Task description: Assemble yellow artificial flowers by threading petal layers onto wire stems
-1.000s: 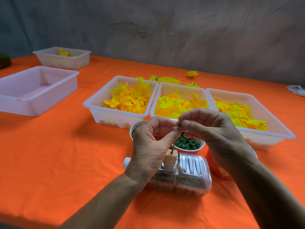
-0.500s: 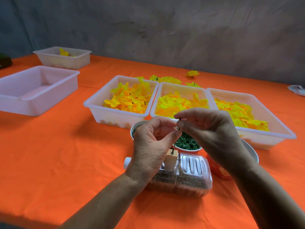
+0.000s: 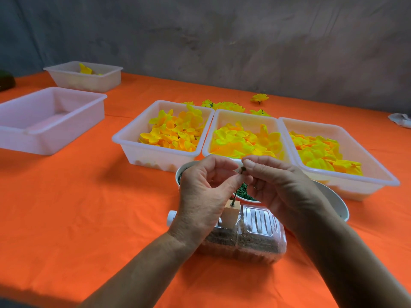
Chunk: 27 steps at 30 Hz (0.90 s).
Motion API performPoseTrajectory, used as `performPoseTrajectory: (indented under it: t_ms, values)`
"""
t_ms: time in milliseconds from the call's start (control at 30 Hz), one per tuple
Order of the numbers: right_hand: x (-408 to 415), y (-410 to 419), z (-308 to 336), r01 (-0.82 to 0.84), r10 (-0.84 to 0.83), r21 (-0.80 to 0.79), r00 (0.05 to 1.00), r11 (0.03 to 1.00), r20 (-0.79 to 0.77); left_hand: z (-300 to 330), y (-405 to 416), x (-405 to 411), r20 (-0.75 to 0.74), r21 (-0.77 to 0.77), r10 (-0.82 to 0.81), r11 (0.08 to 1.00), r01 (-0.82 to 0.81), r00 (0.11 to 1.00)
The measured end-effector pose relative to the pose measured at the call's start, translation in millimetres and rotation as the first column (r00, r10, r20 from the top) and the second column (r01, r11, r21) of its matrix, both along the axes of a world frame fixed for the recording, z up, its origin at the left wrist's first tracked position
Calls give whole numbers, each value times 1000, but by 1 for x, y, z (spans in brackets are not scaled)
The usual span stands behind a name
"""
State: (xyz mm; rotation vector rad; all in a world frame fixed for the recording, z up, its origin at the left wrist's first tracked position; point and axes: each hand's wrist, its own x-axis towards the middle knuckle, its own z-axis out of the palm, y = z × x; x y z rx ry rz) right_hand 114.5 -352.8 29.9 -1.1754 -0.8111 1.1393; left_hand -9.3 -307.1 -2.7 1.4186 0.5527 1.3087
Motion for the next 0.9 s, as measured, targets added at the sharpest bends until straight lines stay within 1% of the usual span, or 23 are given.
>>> performPoseTrajectory:
  t_ms: [67,133,233,333,400,467,533,600,667,733,767,800,900]
  values:
    - [-2,1,-1,3,-5,-25,997,1000,-80,0,0,0,2,-1,-6,1000,6,1000]
    - [-2,2,-2,5,-10,-43,993,999,-121,1,0,0,-5,2,-5,1000,5,1000]
    - [-2,2,-2,8,-15,-52,991,999,-134,0,0,1,-1,-10,-6,1000,6,1000]
    - [-2,2,-3,17,-19,-18,994,1000,-107,-1,1,1,1,-11,-2,1000,2,1000]
    - [-2,1,-3,46,-45,28,998,999,-49,-1,1,0,-13,0,-3,1000,3,1000]
    - [-2,-1,-3,75,-83,89,993,993,87,-1,0,0,-20,6,3,1000,-2,1000]
    - [-3,-4,-1,69,-114,194,967,979,229,-2,1,0,-26,10,6,1000,-6,1000]
    - [-6,-6,2,38,-137,307,942,951,307,-2,1,1,-30,9,12,1000,-12,999]
    - [-8,-7,3,21,-188,371,889,928,418,-3,2,2,-22,-1,21,1000,-21,1000]
    - [-9,-7,2,8,-247,400,797,917,551,-2,1,2,-11,-13,13,1000,-13,1000]
    - [-10,-8,2,9,-274,410,758,912,592,-1,0,2,-6,-19,3,1000,-3,1000]
    - [-10,-7,1,17,-296,422,738,906,607,-1,0,1,-1,-25,-6,1000,6,1000]
    - [-11,-8,-1,46,-336,455,740,889,583,0,-1,0,3,-37,-13,999,13,1000]
